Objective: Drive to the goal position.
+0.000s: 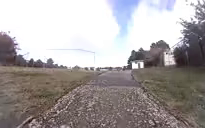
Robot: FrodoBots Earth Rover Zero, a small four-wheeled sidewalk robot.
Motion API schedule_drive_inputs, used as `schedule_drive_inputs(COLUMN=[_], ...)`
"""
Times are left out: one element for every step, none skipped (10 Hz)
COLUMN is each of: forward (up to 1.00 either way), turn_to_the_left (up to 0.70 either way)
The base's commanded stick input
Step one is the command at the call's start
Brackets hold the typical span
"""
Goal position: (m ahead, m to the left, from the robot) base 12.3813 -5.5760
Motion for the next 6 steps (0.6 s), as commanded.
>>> schedule_drive_inputs(forward=[1.0, 1.0, 0.62, 0.04, 0.0, 0.0], turn_to_the_left=[0.0, 0.0, 0.0, 0.0, 0.0, 0.0])
